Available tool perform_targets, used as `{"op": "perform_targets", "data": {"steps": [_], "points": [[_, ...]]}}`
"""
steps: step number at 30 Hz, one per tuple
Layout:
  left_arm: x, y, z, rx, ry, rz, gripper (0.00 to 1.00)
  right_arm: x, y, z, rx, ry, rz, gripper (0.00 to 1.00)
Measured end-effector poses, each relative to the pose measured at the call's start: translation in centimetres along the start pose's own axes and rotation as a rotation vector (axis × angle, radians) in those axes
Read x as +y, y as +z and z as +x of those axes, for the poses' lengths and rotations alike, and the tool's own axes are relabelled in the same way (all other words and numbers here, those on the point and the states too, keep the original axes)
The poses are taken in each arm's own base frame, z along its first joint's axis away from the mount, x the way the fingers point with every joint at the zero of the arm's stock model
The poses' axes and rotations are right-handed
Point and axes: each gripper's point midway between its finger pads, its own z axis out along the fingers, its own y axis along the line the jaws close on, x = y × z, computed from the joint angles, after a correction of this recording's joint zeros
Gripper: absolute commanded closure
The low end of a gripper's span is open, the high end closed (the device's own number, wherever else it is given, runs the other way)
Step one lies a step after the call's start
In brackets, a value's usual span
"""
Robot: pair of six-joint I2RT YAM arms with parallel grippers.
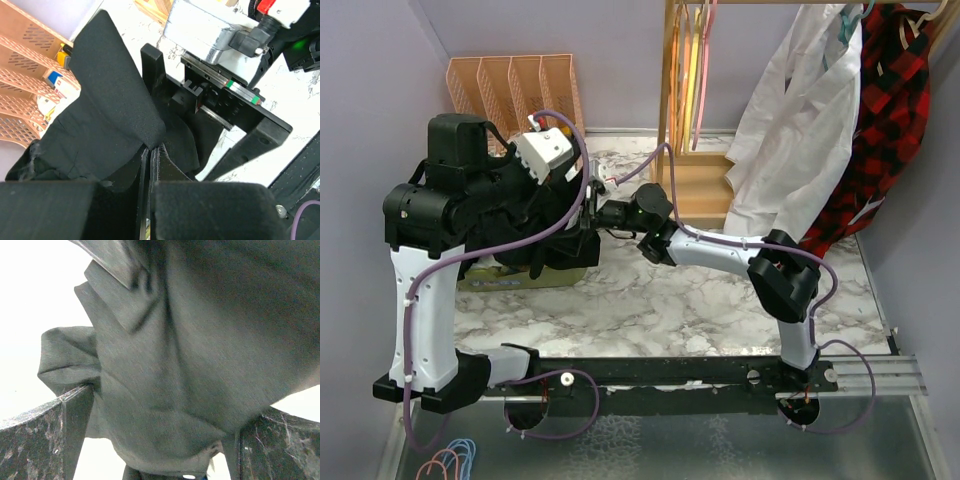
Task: Place the shirt on the hanger
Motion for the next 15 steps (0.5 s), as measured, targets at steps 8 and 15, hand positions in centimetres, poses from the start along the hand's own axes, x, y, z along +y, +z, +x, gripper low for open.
{"op": "perform_targets", "data": {"steps": [8,15], "points": [[-0.2,0.2,0.1,0.000,-0.008,0.012,1.00,1.6,1.3,-0.9,-0.041,0.034,-0.061,0.99],[0.1,0.3,-0.1,-0.007,-0.047,-0.003,0.44,0.8,-2.6,-3.6,-0.067,-0.014,0.143,0.99]]}}
